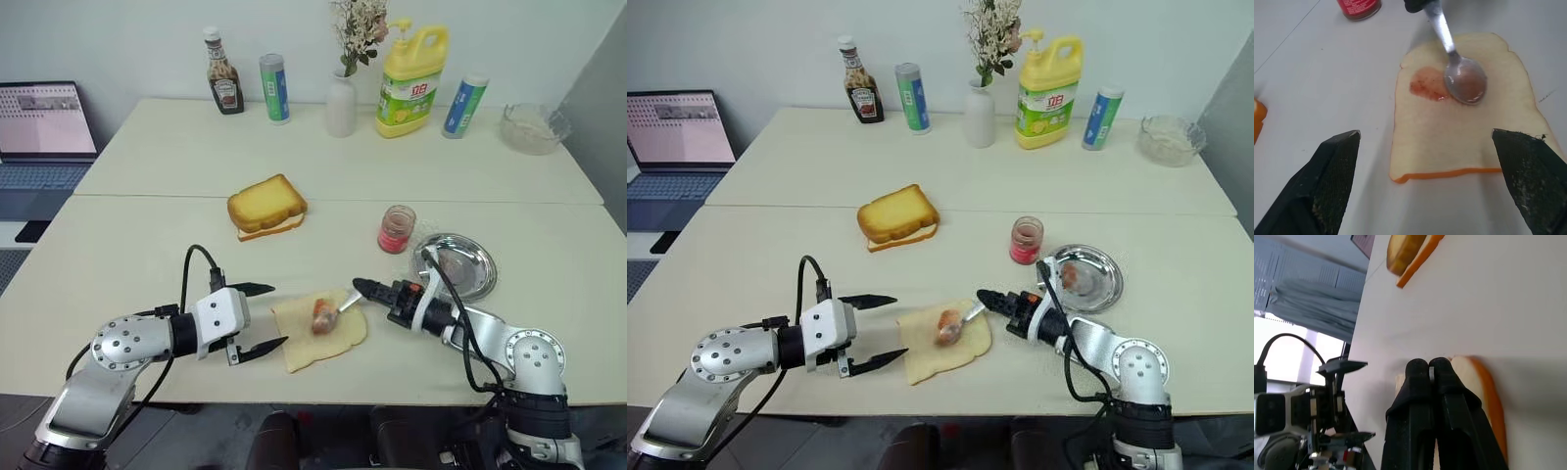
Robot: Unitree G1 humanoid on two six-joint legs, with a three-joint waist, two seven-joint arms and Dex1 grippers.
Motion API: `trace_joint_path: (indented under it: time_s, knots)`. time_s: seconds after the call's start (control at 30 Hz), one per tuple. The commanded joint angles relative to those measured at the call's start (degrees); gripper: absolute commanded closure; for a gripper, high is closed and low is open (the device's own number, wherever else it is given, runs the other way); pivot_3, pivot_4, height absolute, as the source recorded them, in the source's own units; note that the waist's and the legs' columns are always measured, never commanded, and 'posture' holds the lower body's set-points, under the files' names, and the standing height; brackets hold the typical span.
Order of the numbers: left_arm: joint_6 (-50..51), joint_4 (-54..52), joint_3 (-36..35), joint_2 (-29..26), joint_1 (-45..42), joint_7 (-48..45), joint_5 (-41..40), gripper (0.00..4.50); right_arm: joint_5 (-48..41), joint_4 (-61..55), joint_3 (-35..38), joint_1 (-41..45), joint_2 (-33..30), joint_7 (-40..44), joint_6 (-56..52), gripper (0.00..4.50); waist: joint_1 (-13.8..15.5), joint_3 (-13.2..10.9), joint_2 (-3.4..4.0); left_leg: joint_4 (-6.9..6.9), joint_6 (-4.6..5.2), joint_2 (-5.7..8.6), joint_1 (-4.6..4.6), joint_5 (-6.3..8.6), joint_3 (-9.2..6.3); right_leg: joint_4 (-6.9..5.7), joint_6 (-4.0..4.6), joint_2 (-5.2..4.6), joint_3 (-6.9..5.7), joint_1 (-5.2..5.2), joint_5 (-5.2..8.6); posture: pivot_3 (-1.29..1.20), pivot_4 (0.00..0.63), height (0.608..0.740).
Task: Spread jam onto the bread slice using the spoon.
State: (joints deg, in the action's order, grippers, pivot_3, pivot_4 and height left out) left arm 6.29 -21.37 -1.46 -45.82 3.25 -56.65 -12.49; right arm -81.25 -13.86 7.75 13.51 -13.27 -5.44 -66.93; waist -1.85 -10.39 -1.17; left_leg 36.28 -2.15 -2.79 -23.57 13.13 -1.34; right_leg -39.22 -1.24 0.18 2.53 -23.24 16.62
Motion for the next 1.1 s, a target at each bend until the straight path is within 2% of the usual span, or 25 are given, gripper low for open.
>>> trace_joint_path:
  time_s: [0.03,0.17,0.33,0.6,0.87,1.1]
  knots:
    - [-1.3,0.0,-0.9,-0.6,0.0,-0.2,-0.1,0.0,-2.2,-2.7,0.4,0.6,-1.6,0.9,0.5,4.45,0.0,0.0,0.0,0.01,0.0,0.0,0.0,0.0,0.0,-0.01,0.0,0.0,0.0,0.0,0.0,0.0,0.15,0.74]
    - [-1.4,0.4,-1.5,-0.5,0.1,0.1,-0.2,0.0,-5.4,-1.6,2.8,2.8,-1.9,-1.9,3.5,4.45,0.0,0.0,0.0,0.01,0.0,0.0,0.0,0.0,0.01,0.0,0.0,0.0,0.0,0.0,0.0,0.0,0.15,0.74]
    - [-1.3,1.1,-2.6,-0.4,0.7,0.1,-1.0,0.0,-4.6,1.3,3.7,4.3,0.5,-6.0,8.0,4.45,0.0,0.0,-0.01,0.01,0.0,0.0,0.0,0.0,0.0,-0.01,0.0,0.01,0.0,0.0,0.0,0.0,0.15,0.74]
    - [-0.6,0.9,-4.4,-0.3,2.1,-0.5,-3.1,0.0,3.1,4.3,0.6,6.0,3.4,-5.4,11.1,4.45,0.0,0.0,0.0,0.01,0.0,-0.02,0.01,0.0,0.02,-0.04,0.0,0.01,0.02,-0.01,0.0,0.0,0.15,0.74]
    - [-0.7,0.5,-4.7,-1.6,3.8,-0.9,-2.9,0.0,1.1,2.0,-2.4,3.5,3.5,-3.6,6.1,4.45,0.0,0.0,0.0,0.01,0.0,-0.02,0.02,0.0,0.01,-0.06,0.0,0.0,0.01,-0.01,0.0,0.0,0.15,0.74]
    - [-0.5,0.4,-3.9,-1.4,2.4,-0.6,-2.7,0.0,-0.4,-0.1,-4.2,0.9,-1.5,0.0,1.0,4.45,0.0,0.0,-0.02,0.02,0.0,0.0,0.03,0.0,0.02,-0.07,0.0,-0.01,0.02,0.0,0.0,0.0,0.15,0.74]
